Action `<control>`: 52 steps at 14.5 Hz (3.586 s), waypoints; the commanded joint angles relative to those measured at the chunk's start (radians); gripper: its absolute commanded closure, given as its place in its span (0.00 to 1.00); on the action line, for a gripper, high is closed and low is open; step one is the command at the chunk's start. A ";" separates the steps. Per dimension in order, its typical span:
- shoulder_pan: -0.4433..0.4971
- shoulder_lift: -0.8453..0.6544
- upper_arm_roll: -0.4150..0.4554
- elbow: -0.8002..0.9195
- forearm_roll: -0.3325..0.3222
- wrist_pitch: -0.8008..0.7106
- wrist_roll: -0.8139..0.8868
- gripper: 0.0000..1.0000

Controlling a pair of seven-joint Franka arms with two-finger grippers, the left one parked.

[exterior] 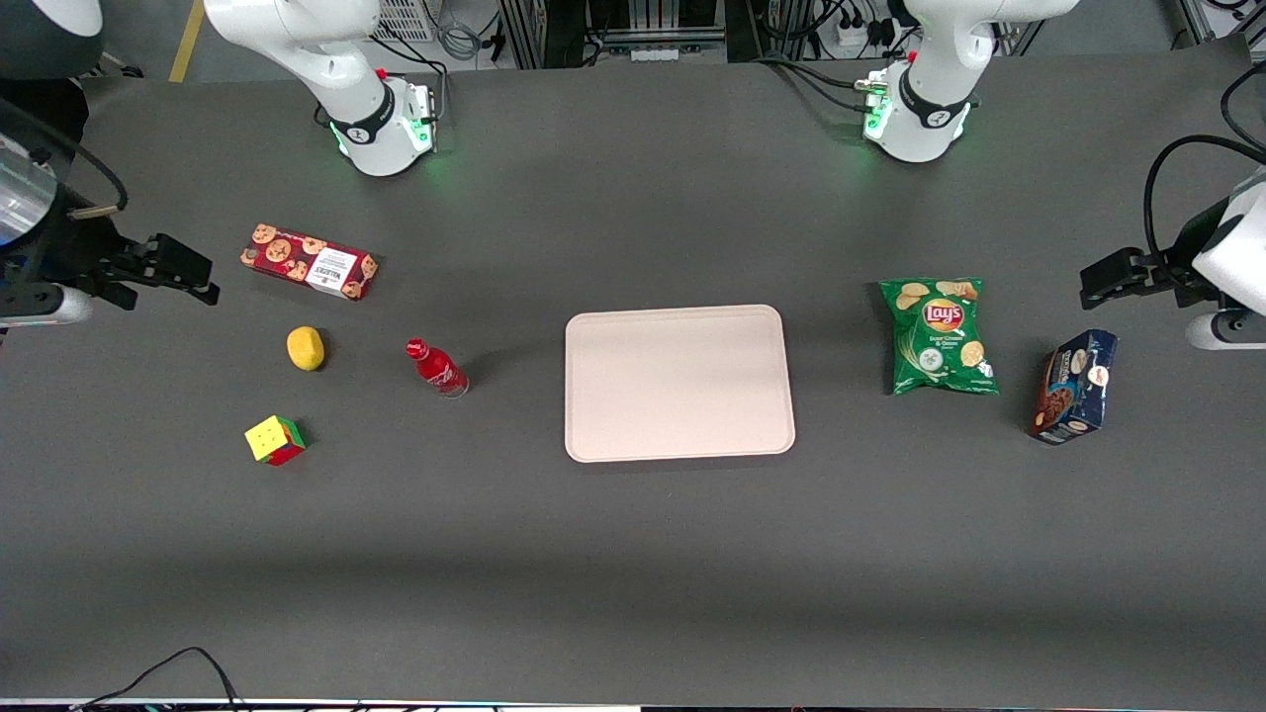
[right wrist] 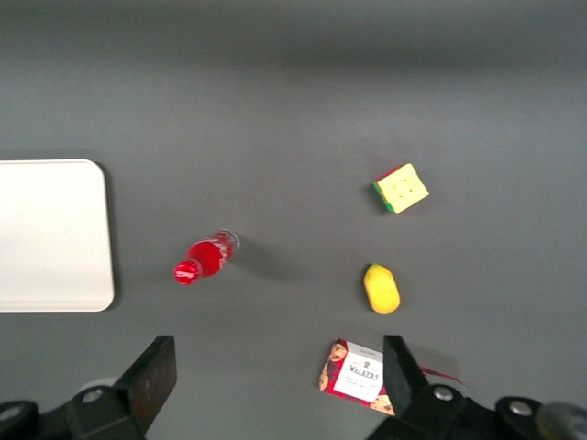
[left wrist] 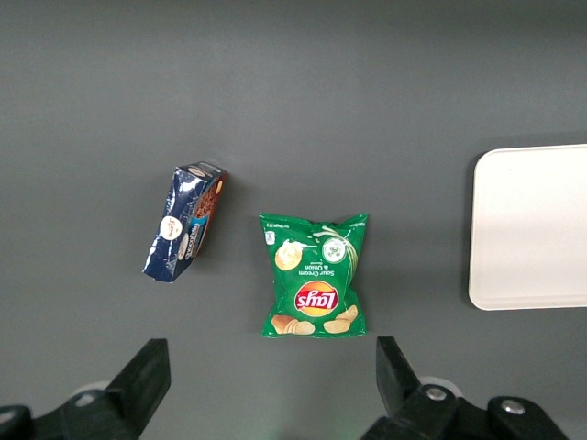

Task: Place coke bottle on tray
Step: 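Move the right gripper toward the red Coca-Cola bottle lying on the table, then lower the open right gripper over the bottle and close on it, then lift the bottle with the right gripper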

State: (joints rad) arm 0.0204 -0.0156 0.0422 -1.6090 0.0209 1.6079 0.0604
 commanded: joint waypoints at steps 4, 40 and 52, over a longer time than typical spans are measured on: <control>0.006 0.112 0.203 0.046 -0.009 0.004 0.245 0.00; -0.034 0.132 0.314 -0.600 -0.093 0.678 0.171 0.49; -0.025 0.060 0.315 -0.381 -0.076 0.359 0.199 1.00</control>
State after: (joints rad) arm -0.0021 0.0913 0.3494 -2.1198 -0.0594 2.1482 0.2532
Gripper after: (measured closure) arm 0.687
